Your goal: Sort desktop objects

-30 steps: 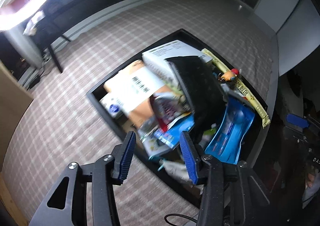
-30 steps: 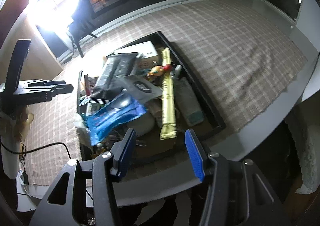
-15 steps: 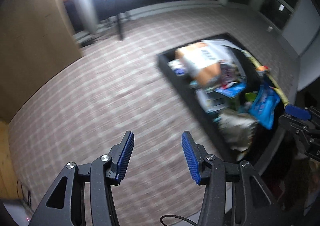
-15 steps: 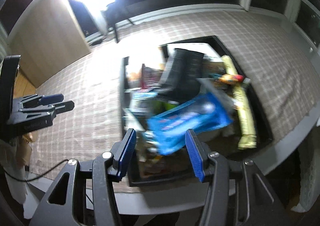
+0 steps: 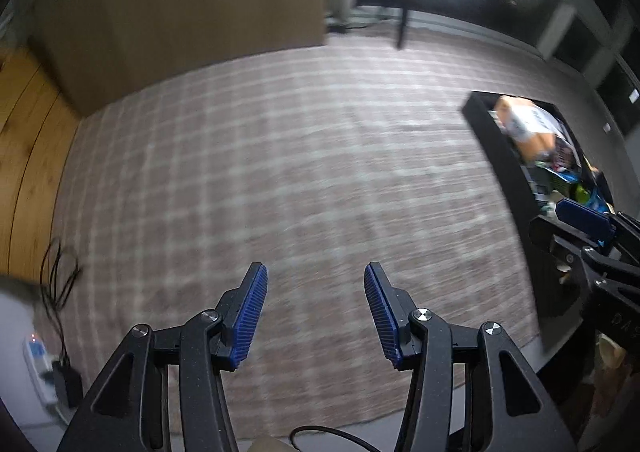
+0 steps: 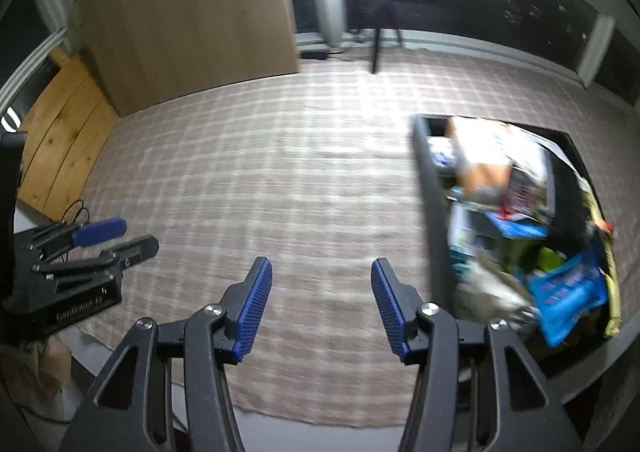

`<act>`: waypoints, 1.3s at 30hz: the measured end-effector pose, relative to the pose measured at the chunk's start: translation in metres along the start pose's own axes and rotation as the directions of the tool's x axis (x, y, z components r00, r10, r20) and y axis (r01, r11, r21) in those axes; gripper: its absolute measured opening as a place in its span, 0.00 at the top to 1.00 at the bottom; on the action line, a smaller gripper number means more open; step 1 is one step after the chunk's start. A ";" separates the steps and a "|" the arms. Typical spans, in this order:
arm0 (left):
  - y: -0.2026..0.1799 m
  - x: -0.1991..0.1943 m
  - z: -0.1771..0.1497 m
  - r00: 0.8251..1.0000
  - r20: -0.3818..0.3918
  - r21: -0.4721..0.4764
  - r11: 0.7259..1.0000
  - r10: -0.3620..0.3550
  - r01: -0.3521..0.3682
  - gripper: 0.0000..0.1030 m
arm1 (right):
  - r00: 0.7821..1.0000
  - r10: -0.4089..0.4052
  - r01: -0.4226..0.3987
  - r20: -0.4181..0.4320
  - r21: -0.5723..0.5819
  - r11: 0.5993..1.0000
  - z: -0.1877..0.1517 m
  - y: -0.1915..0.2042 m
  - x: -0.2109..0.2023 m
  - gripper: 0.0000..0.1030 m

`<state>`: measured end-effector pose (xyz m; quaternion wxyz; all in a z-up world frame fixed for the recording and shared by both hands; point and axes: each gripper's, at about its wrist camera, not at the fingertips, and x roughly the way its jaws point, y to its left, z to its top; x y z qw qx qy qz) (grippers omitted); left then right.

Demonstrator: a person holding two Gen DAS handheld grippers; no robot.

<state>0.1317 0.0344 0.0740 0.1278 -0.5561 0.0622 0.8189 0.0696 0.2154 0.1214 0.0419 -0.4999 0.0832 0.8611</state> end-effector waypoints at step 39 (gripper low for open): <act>0.102 0.100 -0.005 0.984 -0.153 -0.167 0.979 0.094 -0.120 0.53 | 0.998 -0.012 0.007 -0.055 -0.103 0.995 -0.007 0.132 0.080 0.48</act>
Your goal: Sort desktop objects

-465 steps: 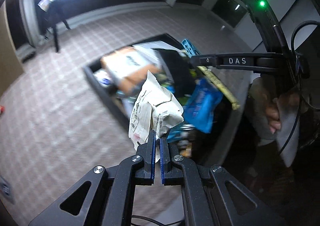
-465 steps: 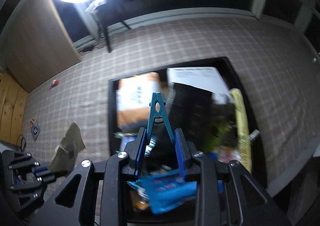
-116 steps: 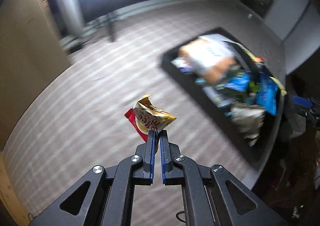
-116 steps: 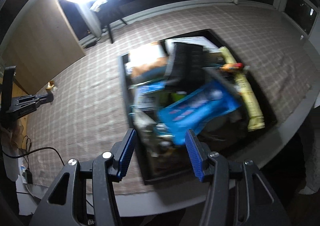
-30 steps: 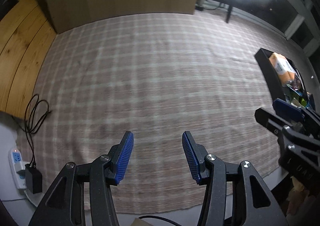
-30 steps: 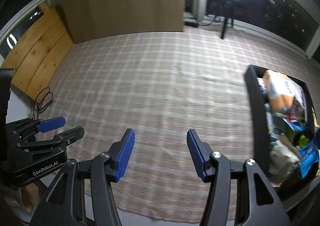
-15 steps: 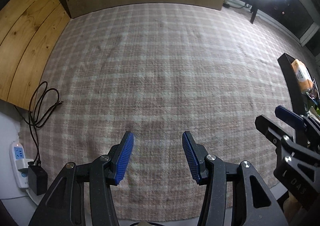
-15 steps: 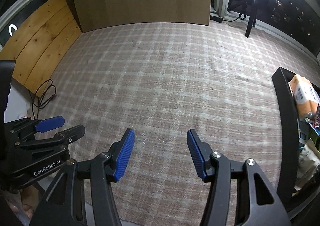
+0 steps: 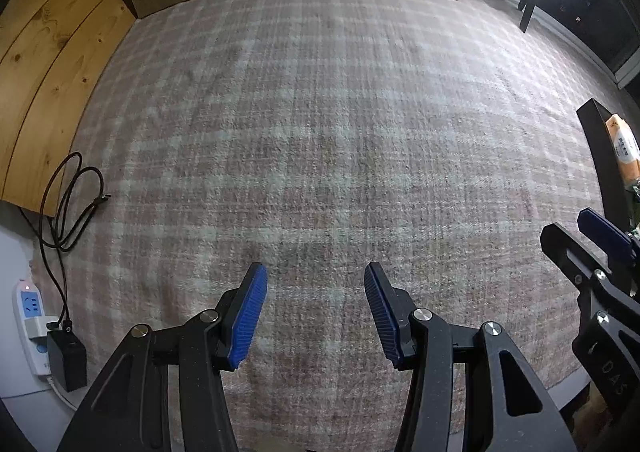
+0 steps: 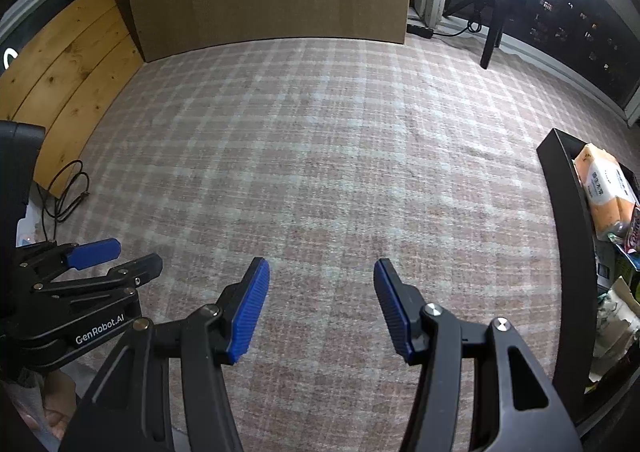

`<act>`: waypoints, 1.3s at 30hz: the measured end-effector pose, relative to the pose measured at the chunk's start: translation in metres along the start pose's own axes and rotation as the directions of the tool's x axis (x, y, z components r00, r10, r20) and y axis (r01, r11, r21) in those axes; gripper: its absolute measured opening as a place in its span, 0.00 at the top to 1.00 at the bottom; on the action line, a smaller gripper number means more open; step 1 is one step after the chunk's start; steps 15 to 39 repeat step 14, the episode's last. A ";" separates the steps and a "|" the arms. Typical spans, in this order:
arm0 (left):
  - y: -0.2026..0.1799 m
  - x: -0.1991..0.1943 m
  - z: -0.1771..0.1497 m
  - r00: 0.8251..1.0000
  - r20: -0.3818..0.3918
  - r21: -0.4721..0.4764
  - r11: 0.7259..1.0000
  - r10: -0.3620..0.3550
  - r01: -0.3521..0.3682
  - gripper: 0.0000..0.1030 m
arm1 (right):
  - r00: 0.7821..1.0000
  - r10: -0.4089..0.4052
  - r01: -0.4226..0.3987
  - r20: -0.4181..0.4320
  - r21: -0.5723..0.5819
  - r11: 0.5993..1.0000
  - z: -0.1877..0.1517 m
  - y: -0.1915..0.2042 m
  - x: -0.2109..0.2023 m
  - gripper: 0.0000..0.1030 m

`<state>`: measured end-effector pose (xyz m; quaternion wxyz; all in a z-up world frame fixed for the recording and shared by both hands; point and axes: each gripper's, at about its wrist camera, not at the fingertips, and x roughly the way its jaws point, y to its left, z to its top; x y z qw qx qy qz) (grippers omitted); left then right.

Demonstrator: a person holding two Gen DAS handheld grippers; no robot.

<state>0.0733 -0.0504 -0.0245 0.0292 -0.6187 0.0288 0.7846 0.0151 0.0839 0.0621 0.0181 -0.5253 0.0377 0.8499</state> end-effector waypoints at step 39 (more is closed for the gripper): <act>-0.092 0.033 0.050 1.000 -0.012 0.025 1.000 -0.004 0.004 0.53 | 1.000 -0.016 0.016 -0.015 0.030 0.999 0.010 -0.020 0.017 0.47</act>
